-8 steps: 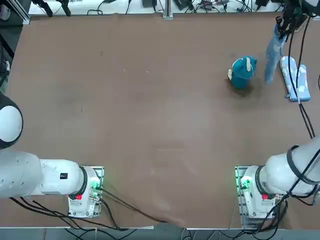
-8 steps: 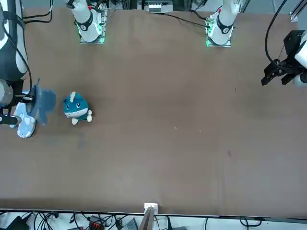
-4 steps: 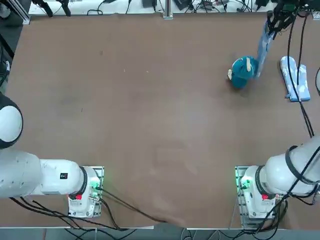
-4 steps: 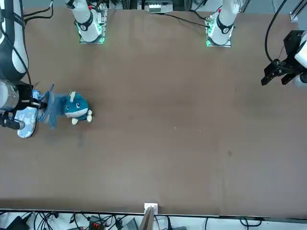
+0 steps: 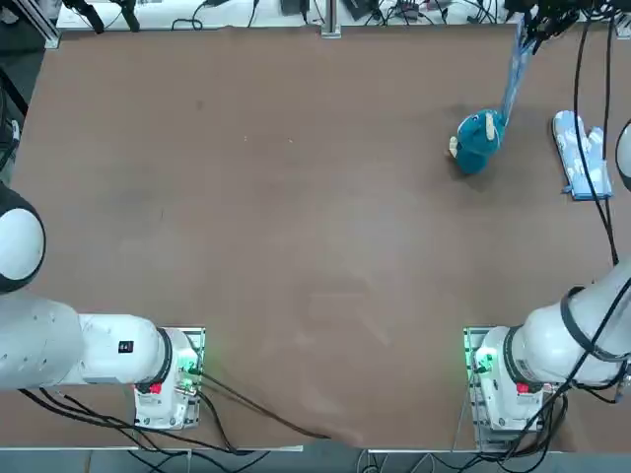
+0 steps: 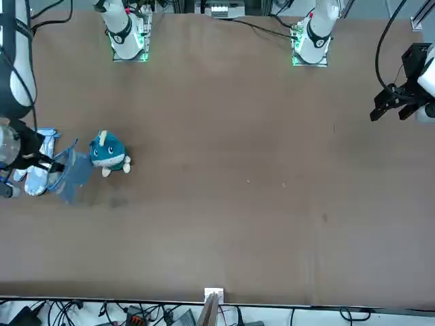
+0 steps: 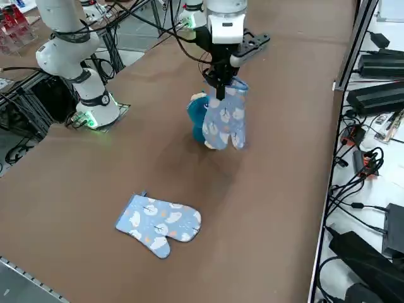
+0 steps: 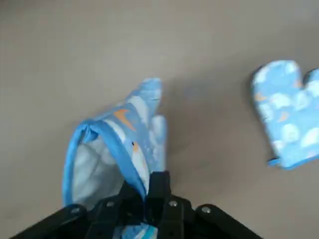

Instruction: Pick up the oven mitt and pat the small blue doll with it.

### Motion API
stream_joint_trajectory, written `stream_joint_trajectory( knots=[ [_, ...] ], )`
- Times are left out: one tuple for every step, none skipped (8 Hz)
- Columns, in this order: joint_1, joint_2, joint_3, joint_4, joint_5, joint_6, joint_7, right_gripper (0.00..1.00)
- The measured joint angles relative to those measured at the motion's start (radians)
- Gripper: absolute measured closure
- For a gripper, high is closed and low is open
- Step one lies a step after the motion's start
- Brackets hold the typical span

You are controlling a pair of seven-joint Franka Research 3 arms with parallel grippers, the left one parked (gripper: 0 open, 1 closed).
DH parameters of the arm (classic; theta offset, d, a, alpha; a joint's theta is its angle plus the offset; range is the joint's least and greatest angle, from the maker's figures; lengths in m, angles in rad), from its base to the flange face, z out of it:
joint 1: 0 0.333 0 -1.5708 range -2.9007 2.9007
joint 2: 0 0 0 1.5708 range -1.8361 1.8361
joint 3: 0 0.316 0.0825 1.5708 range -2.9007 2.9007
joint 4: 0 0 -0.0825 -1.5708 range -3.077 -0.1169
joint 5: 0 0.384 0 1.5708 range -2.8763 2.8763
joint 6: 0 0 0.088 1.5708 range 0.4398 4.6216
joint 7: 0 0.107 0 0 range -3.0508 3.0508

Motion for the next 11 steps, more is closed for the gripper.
stream_joint_trajectory(
  knots=[
    [-0.002, 0.003, -0.008, 0.02, -0.078, -0.032, -0.034, 0.96],
    [-0.003, 0.006, -0.009, 0.027, -0.146, -0.071, -0.063, 0.96],
    [-0.003, 0.01, -0.008, 0.027, -0.173, -0.118, -0.077, 0.96],
    [-0.001, 0.016, -0.006, 0.026, -0.177, -0.164, -0.08, 0.96],
    [0.005, 0.022, -0.003, 0.026, -0.175, -0.194, -0.082, 0.96],
    [0.017, 0.026, 0.003, 0.025, -0.172, -0.217, -0.082, 0.96],
    [0.036, 0.032, 0.006, 0.024, -0.168, -0.236, -0.082, 0.96],
    [0.058, 0.042, 0.007, 0.023, -0.156, -0.24, -0.079, 0.96],
    [0.075, 0.055, 0.007, 0.023, -0.126, -0.239, -0.062, 0.96],
    [0.082, 0.066, 0.007, 0.024, -0.1, -0.222, -0.037, 0.96],
    [0.082, 0.074, 0.006, 0.024, -0.091, -0.185, -0.015, 0.96]
  ],
)
